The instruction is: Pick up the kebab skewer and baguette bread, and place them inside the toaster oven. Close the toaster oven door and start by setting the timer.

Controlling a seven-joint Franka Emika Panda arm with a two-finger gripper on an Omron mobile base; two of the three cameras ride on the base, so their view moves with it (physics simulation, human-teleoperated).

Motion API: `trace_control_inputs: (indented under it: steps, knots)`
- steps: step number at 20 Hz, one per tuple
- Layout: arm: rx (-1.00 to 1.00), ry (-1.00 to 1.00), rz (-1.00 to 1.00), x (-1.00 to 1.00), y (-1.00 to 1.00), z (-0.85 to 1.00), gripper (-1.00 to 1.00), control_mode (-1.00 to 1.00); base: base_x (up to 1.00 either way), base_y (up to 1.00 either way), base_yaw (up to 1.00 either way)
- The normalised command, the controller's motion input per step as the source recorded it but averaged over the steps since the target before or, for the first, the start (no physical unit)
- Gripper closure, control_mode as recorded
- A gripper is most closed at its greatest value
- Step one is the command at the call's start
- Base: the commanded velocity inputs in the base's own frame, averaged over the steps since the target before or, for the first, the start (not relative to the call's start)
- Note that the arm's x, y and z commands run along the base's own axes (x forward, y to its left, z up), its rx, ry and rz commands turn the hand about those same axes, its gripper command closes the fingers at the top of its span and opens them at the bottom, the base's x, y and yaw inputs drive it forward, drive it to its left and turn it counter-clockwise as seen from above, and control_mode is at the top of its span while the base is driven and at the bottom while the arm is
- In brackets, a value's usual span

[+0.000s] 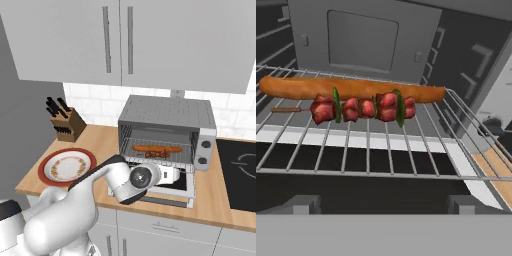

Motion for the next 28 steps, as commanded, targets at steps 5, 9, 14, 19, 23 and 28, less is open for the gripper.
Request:
trace_control_inputs:
  steps: [5, 9, 14, 19, 23, 28]
  knots:
    - [0.00, 0.00, 0.01, 0.05, 0.06, 0.00, -1.00, -1.00, 0.00, 0.00, 0.00]
    - [0.00, 0.00, 0.00, 0.16, 0.00, 0.00, -1.00, -1.00, 0.00, 0.00, 0.00]
    - [0.00, 0.00, 0.00, 0.13, 0.00, 0.00, -1.00, -1.00, 0.00, 0.00, 0.00]
    - [0.00, 0.00, 0.00, 0.06, 0.00, 0.00, -1.00, -1.00, 0.00, 0.00, 0.00]
    - [0.00, 0.00, 0.00, 0.00, 0.00, -0.02, -1.00, -1.00, 0.00, 0.00, 0.00]
    - [0.00, 0.00, 0.00, 0.05, 0.00, -0.07, -1.00, -1.00, 0.00, 0.00, 0.00]
